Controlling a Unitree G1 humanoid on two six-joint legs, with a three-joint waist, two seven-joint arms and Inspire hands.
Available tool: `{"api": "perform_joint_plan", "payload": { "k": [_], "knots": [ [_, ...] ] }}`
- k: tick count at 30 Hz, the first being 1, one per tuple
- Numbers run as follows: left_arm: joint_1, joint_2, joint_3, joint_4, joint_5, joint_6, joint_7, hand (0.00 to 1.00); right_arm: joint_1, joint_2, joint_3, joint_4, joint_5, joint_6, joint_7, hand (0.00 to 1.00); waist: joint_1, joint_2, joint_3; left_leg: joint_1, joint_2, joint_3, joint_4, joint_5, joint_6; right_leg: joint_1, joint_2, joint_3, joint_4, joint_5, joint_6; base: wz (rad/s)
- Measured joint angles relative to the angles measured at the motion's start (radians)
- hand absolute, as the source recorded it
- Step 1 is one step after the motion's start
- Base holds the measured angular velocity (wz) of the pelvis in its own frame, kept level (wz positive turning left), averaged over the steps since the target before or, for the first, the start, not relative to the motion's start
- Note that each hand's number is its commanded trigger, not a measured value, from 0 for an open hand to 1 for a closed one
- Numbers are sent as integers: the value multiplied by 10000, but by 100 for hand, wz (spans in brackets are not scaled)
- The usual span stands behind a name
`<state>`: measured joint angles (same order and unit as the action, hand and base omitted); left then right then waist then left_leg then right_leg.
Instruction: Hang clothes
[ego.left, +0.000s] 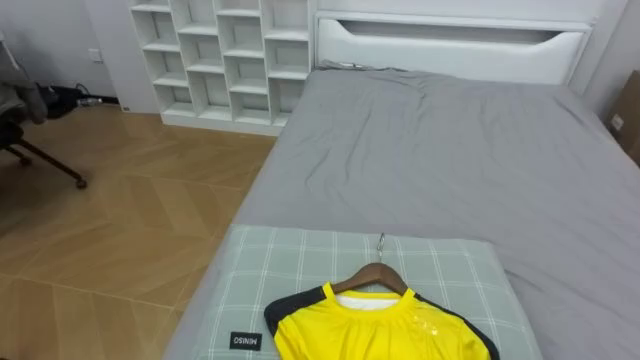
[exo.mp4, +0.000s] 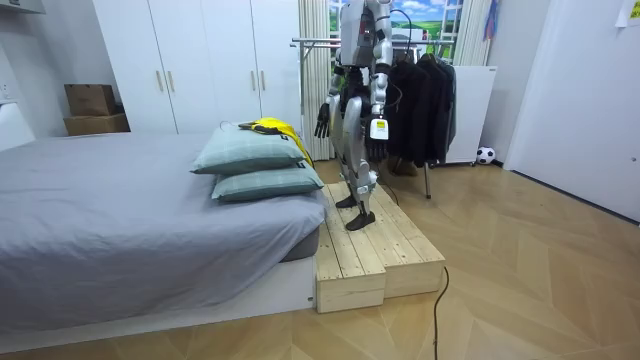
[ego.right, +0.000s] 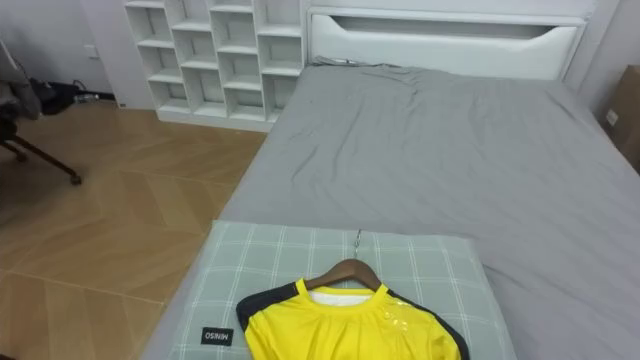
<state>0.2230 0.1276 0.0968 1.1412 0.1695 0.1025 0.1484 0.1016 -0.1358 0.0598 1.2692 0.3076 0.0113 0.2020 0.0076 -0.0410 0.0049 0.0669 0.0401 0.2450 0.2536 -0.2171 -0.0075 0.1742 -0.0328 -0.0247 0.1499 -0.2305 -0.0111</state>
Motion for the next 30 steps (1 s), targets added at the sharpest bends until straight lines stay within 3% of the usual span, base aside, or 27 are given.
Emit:
{"api": "perform_joint_plan", "payload": {
  "k": [16,30],
  "knots": [
    [-11,-6,-19,-1,2,21,186,0,20,-18,450,244,1527,135,406,0,2,-17,10,-9,4,10,-6,-2,-4,-3,12,18,-13,0,1,0],
    [6,-28,-45,0,-44,147,366,0,144,-28,664,99,1667,246,279,0,6,-38,2,-3,4,20,-4,-2,-3,-4,20,64,-9,0,1,0]
  ]
}}
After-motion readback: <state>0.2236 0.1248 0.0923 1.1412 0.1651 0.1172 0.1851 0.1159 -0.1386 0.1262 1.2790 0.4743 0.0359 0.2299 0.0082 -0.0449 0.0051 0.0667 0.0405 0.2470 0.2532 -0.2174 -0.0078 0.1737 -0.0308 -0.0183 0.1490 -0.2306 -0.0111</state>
